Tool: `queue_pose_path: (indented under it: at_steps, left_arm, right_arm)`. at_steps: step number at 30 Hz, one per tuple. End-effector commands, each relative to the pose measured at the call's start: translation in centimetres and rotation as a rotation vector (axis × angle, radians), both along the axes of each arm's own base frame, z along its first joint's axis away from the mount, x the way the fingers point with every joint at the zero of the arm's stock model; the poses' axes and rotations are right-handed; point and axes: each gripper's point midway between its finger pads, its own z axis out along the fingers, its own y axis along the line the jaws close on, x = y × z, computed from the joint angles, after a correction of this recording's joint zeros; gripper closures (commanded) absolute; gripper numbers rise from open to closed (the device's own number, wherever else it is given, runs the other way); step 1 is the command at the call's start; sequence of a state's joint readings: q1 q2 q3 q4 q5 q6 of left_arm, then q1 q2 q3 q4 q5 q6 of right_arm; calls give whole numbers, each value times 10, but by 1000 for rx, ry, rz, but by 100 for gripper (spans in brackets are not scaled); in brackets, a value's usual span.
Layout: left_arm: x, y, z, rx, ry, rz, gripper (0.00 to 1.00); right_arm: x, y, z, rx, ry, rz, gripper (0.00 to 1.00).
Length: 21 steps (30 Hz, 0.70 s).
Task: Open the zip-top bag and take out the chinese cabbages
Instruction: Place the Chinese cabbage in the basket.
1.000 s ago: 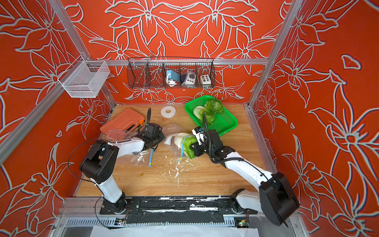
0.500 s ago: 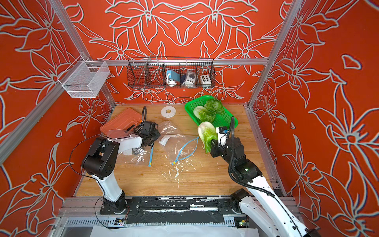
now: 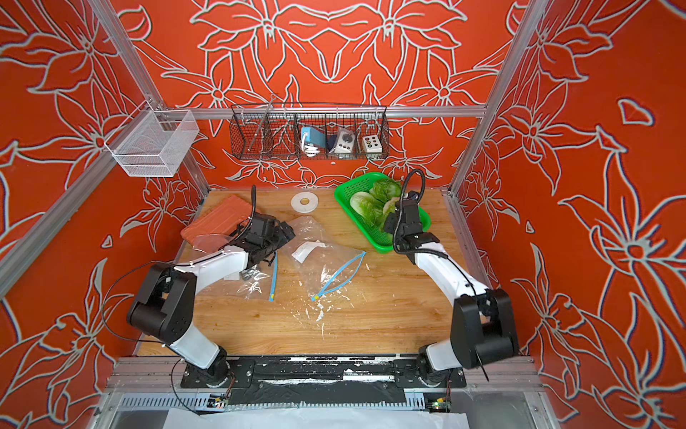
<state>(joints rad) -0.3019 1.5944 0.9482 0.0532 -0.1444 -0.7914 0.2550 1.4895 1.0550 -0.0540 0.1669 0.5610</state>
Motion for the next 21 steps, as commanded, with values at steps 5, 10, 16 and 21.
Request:
queue_pose_path:
  at_steps: [5, 10, 16, 21]
  left_arm:
    - [-5, -9, 53, 75, -143, -76, 1]
    - [-7, -9, 60, 73, -158, -88, 1]
    - [-5, -15, 62, 61, -171, -115, 1]
    - [-5, -20, 63, 54, -183, -134, 1]
  right_arm:
    - [49, -5, 4, 120, -68, -142, 100]
    - [41, -3, -1, 140, -55, -123, 49]
    - [14, -13, 32, 78, -145, -95, 36]
    - [7, -15, 58, -14, -193, -42, 37]
